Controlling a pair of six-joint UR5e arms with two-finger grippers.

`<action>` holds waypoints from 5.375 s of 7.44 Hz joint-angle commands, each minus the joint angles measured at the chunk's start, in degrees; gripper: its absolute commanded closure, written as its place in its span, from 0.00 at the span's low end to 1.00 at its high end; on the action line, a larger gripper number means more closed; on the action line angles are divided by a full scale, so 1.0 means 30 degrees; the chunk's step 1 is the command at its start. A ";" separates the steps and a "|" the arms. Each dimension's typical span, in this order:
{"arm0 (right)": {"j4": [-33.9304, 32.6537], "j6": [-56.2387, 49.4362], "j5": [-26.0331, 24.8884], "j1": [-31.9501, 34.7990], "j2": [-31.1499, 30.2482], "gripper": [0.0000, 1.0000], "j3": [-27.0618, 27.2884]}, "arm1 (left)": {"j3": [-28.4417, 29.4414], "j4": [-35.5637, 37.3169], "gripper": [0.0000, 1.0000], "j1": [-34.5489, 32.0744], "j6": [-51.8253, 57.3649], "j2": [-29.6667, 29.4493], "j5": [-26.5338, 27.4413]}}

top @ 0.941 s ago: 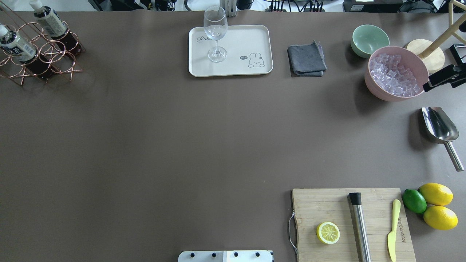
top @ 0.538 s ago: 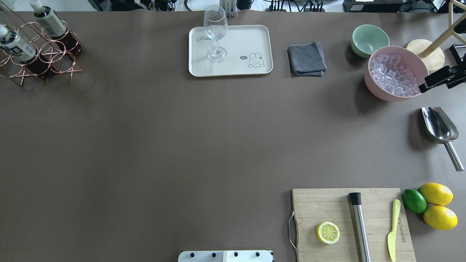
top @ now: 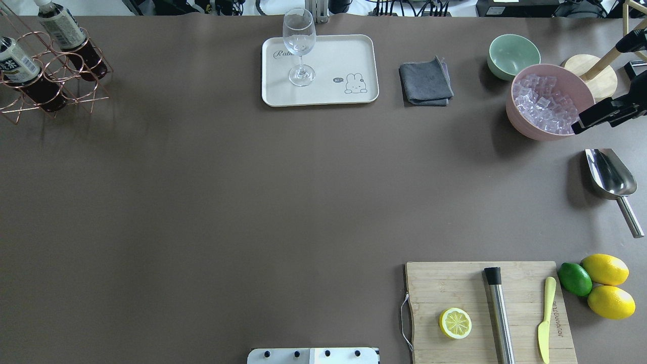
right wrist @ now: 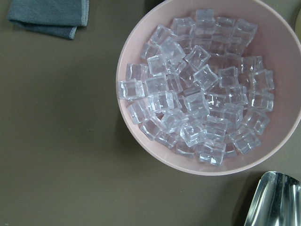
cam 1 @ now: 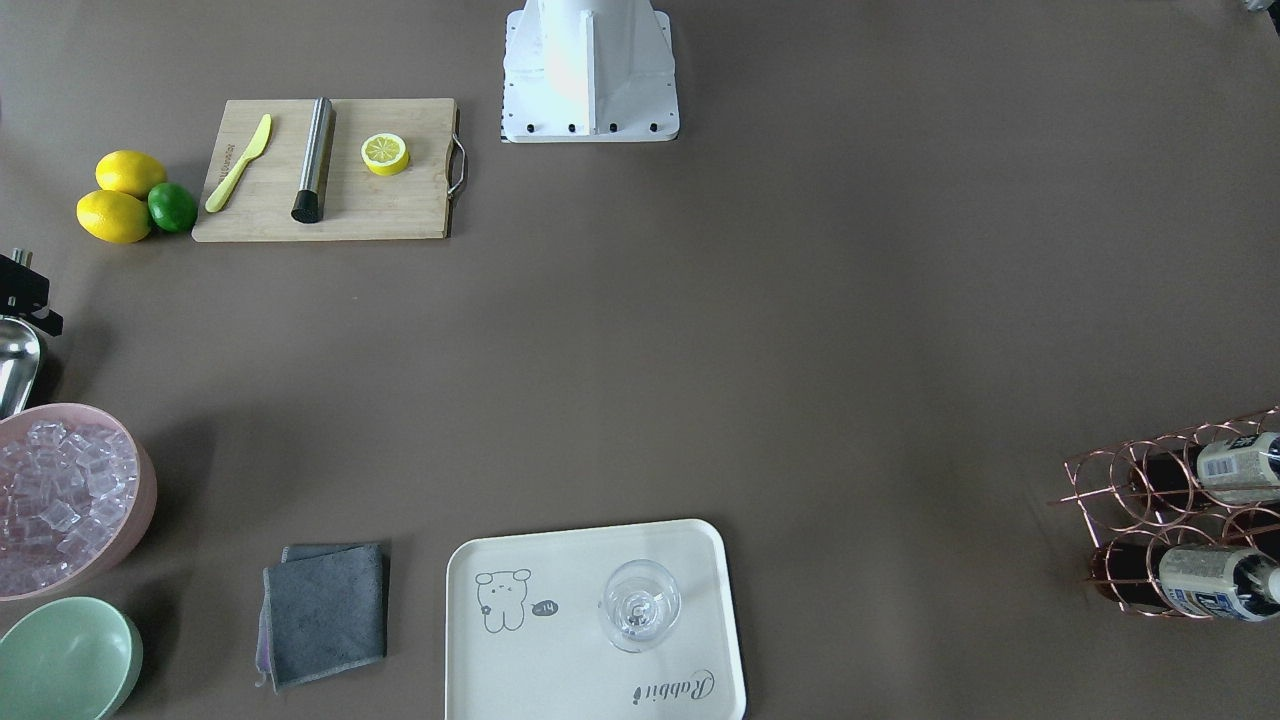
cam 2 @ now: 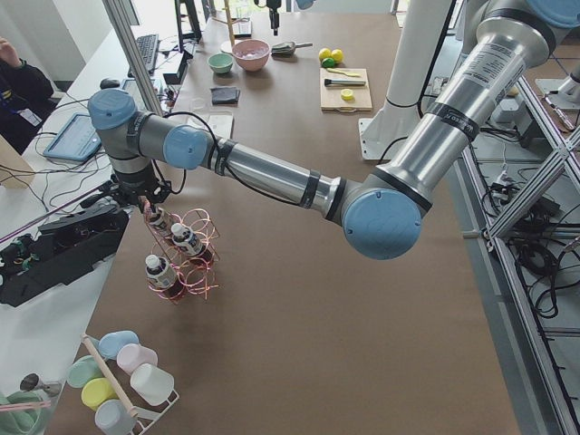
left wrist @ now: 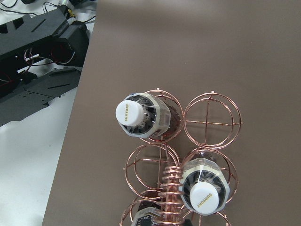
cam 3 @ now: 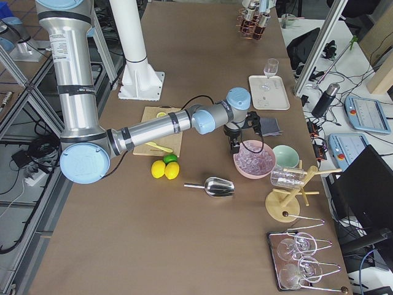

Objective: Take tea from basket to plate

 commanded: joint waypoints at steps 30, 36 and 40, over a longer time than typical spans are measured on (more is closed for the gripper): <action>0.0001 0.0011 -0.0002 -0.0034 -0.0010 0.00 0.0015 | -1.2041 0.1276 1.00 1.6226 -1.9647 -0.4162 0.2170; -0.0144 -0.0018 0.0027 0.0258 -0.0011 0.00 -0.0043 | -1.2158 0.1304 1.00 1.5992 -1.9588 -0.4131 0.1936; -0.0232 0.8010 -0.1077 -0.2891 0.3841 0.00 -0.0219 | -1.2042 0.1275 1.00 1.5817 -1.9441 -0.3955 0.1936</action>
